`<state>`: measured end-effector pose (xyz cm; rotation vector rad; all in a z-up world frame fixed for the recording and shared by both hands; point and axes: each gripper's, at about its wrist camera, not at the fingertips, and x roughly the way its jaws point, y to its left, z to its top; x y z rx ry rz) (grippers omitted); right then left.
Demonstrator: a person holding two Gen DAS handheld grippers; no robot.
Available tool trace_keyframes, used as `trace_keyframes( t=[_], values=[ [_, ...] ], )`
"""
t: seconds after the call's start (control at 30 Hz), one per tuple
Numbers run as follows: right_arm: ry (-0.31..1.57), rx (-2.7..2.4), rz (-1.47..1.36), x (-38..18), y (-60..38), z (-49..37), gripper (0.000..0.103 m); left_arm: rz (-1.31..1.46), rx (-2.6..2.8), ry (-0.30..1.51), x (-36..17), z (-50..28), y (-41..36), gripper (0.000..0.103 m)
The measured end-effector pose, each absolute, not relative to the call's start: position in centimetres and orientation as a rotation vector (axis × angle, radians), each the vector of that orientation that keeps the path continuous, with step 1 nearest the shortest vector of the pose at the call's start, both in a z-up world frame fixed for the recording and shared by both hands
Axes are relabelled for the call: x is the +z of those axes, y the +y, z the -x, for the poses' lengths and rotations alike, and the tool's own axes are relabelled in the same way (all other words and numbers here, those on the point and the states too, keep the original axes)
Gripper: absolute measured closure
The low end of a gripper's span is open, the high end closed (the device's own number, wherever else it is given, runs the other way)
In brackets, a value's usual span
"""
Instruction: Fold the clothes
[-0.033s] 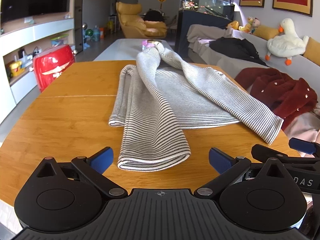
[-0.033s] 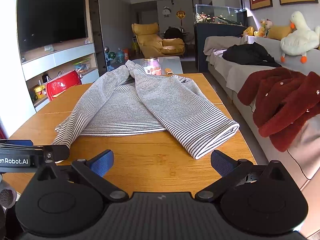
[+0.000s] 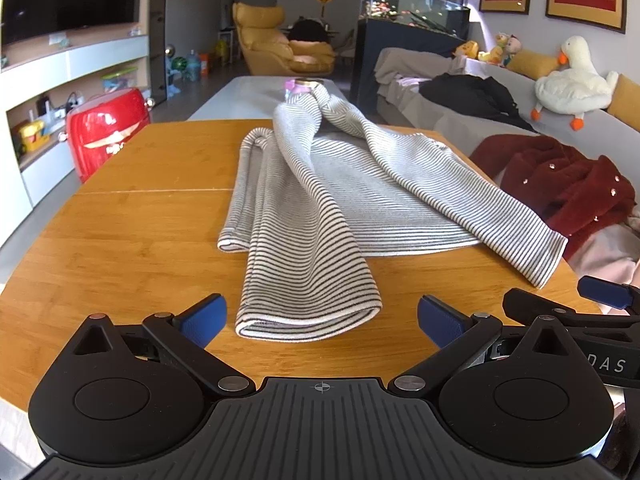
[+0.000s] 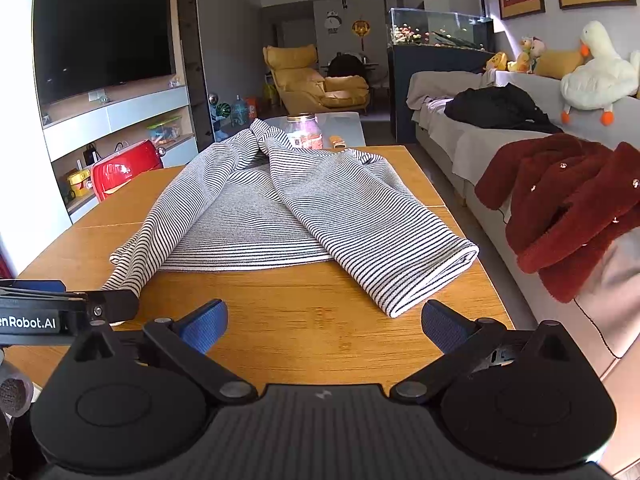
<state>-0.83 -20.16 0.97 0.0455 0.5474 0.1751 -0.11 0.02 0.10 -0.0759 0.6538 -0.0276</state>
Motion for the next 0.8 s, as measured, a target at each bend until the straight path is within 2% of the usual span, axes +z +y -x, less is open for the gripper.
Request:
trace_keyframes(
  t=[0.4,0.8],
  values=[
    [0.542,0.159,0.003,1.9,-20.0,0.6,0.0,0.093,-0.03,0.637,0.8,0.6,-0.1,0.0],
    [0.566,0.144,0.08,3.4,-18.0,0.1,0.0,0.235,-0.031,0.642,0.6,0.9,2.7,0.0]
  ],
)
